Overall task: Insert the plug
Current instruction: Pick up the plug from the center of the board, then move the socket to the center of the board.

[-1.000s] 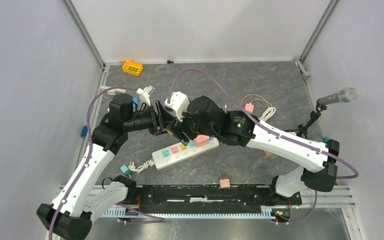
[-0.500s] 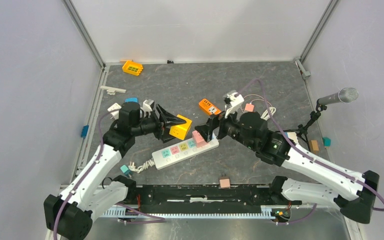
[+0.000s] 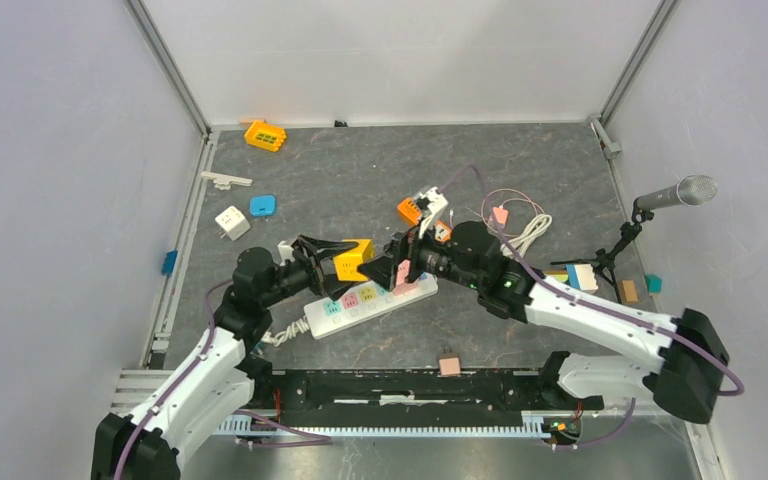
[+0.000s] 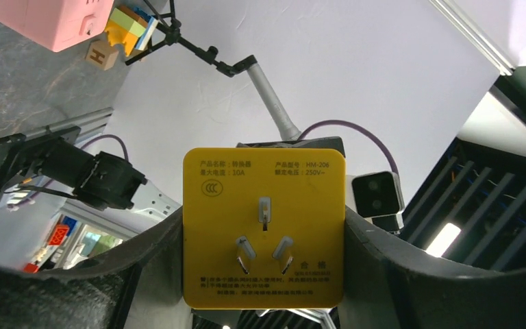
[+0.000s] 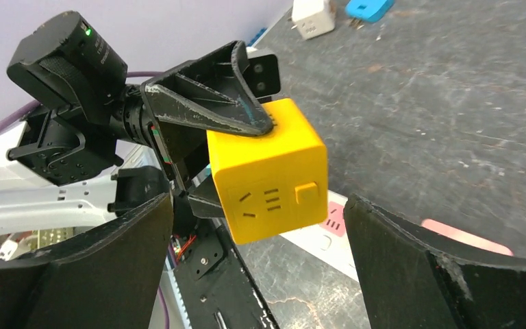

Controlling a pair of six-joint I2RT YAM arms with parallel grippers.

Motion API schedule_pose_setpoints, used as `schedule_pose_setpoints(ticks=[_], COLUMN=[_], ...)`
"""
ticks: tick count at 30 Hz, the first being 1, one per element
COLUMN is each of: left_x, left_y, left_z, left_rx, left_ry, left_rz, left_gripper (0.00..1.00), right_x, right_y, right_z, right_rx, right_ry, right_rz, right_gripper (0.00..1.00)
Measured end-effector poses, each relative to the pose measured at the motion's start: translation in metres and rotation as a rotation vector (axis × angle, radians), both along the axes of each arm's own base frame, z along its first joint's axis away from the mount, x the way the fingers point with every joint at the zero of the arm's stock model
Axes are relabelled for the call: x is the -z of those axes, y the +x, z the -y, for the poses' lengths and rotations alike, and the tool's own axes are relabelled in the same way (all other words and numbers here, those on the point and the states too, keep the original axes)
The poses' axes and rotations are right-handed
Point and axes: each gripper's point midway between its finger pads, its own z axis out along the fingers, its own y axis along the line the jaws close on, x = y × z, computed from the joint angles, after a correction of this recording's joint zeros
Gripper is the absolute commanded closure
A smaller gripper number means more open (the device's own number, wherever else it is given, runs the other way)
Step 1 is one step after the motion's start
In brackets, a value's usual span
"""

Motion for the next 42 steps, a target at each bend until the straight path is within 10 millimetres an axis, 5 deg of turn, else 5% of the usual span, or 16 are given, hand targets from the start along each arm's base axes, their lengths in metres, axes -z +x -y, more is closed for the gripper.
schedule_pose_setpoints(ticks=[6,8,15,16,17,20,23,28,32,37,42], left_x=[-0.004,-0.007,-0.012,-0.013,-0.014,-0.014,-0.014,-0.008,0.022,0.079,0.071], left_y=[0.002,0.003,0.004,0.004,0.004,0.004,0.004,0.008,0.012,0.020,0.060], left_z=[-0.001,-0.001,-0.002,-0.002,-0.002,-0.002,-0.002,0.000,0.003,-0.004,-0.024], left_rx=[-0.014,-0.020,-0.023,-0.024,-0.024,-0.025,-0.027,-0.022,0.014,0.132,0.279], left_ry=[-0.035,-0.043,-0.065,-0.067,-0.069,-0.070,-0.070,-0.049,0.061,0.395,0.819], left_rz=[0.006,0.013,0.016,0.020,0.026,0.027,0.027,0.038,0.053,0.038,0.217], left_gripper=[0.98,0.98,0.98,0.97,0.88,0.30,0.01,0.00,0.02,0.04,0.11], right_x=[0.014,0.014,0.016,0.015,0.014,0.015,0.014,0.016,0.032,0.061,0.106], right_y=[0.003,0.006,0.013,0.013,0.014,0.014,0.013,0.003,-0.003,-0.015,-0.037], right_z=[-0.037,-0.045,-0.050,-0.050,-0.050,-0.050,-0.050,-0.039,-0.011,0.023,0.048], right_rx=[-0.109,-0.128,-0.152,-0.154,-0.154,-0.154,-0.152,-0.146,-0.089,-0.033,-0.043], right_ry=[-0.027,-0.023,-0.018,-0.014,-0.008,-0.001,0.004,-0.007,-0.047,-0.120,-0.209], right_rz=[-0.032,-0.031,-0.004,-0.002,0.003,0.009,0.001,-0.027,-0.070,-0.133,-0.217], right_gripper=[0.03,0.11,0.80,0.95,1.00,1.00,1.00,1.00,1.00,1.00,1.00])
